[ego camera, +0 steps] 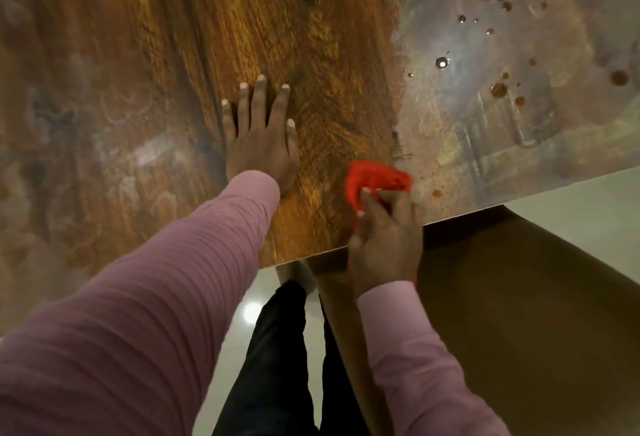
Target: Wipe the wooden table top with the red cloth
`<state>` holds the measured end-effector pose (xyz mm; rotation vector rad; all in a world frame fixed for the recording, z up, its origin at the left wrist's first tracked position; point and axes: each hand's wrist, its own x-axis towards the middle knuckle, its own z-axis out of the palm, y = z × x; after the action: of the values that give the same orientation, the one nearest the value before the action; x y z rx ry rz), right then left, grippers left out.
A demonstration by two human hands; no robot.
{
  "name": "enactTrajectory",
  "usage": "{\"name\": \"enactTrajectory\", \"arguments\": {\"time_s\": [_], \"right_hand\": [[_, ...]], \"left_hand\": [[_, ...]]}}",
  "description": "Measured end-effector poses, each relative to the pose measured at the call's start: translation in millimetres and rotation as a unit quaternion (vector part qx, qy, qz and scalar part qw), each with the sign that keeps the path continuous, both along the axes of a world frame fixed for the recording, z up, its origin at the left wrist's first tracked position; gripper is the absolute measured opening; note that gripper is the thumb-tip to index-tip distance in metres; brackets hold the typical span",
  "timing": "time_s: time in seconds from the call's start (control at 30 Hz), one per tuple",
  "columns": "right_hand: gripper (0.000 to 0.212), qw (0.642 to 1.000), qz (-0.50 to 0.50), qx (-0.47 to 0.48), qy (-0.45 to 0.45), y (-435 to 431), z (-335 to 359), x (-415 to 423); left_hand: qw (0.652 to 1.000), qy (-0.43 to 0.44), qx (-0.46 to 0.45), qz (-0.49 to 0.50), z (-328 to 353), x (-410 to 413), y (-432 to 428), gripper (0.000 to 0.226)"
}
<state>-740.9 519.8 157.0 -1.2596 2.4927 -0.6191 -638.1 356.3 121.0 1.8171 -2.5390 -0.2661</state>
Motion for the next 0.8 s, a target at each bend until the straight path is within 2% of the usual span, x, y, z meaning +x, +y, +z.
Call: {"name": "enactTrajectory", "arguments": {"time_s": [0.07,0.13,0.23,0.3,0.37,0.5,0.57,0.63,0.73,0.8], "right_hand": [[0.035,0.998,-0.067,-0.011,-0.015,-5,0,2],[0.039,0.998,-0.06,-0.007,-0.027,-1,-1,26],[0.058,0.991,0.133,-0.004,-0.021,22,-1,69],[0.054,0.981,0.195,-0.013,-0.012,33,-6,63],[0.042,0.989,0.149,-0.014,-0.003,34,-6,35],[0.035,0.998,-0.033,-0.025,0.043,32,-7,-37],[0.031,0.994,-0.103,-0.026,0.029,26,-6,-41],[0.033,0.992,-0.12,-0.027,0.018,19,-3,-16],[0.038,0.999,0.018,-0.014,-0.024,20,4,35],[0.043,0.995,0.096,-0.008,-0.031,24,2,38]], "left_hand": [[1.0,0.001,-0.005,0.002,0,0,-1,0.053],[1.0,0.004,-0.002,0.006,0,0,-1,0.052],[1.0,0.007,0.0,-0.001,0,0,0,0.053],[1.0,0.01,0.0,-0.002,0,2,-1,0.053],[1.0,0.009,-0.001,-0.006,0,1,-1,0.053],[1.0,0.013,0.004,-0.006,0,1,0,0.052],[1.0,0.015,-0.002,-0.007,0,1,0,0.052],[1.0,0.016,-0.003,-0.006,1,1,0,0.052],[1.0,0.011,-0.003,-0.004,1,1,0,0.053],[1.0,0.013,-0.004,-0.005,1,0,0,0.053]]}}
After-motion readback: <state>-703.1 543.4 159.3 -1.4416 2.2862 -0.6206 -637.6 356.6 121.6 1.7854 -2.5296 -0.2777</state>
